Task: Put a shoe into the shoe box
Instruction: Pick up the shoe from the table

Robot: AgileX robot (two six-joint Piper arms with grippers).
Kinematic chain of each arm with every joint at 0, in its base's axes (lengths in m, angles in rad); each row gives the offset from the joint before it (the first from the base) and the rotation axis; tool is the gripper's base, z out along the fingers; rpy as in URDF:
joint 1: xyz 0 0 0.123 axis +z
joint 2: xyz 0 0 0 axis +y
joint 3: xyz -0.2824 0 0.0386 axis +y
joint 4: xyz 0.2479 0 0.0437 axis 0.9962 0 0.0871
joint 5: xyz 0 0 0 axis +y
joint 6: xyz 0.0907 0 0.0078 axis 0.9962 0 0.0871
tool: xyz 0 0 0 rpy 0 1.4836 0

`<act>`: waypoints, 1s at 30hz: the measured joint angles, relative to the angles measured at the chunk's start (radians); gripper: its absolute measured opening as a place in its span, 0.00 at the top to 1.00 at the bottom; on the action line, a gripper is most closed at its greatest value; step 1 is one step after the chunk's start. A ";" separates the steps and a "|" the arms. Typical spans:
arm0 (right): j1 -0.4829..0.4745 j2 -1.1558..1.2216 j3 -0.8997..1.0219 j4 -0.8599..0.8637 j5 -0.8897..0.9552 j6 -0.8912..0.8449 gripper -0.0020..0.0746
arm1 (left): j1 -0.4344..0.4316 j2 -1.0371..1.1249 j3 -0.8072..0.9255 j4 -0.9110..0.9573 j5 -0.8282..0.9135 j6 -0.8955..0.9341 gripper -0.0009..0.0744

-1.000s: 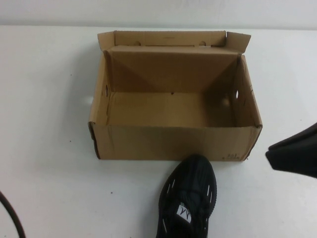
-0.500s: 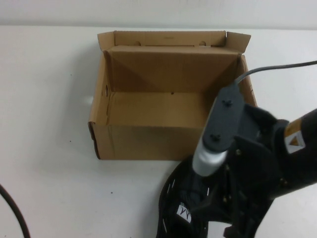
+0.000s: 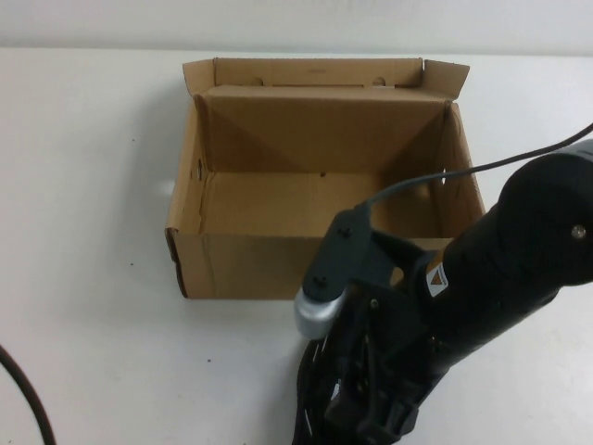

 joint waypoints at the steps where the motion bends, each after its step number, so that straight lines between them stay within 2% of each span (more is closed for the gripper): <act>1: 0.000 0.000 0.000 -0.002 -0.011 0.000 0.35 | 0.000 0.000 0.000 0.000 0.000 0.000 0.99; 5: 0.017 0.002 -0.002 -0.053 -0.054 0.028 0.35 | 0.000 0.000 0.000 0.002 0.000 0.000 0.99; 10: 0.133 0.007 -0.003 -0.276 -0.055 0.149 0.35 | 0.000 0.000 0.000 0.002 0.000 0.002 0.99; 14: 0.198 0.007 -0.003 -0.337 -0.057 0.208 0.35 | 0.000 0.000 0.000 0.007 0.000 0.004 0.99; 30: 0.207 0.094 -0.005 -0.377 -0.076 0.258 0.35 | 0.000 0.000 0.000 0.008 0.008 0.004 0.99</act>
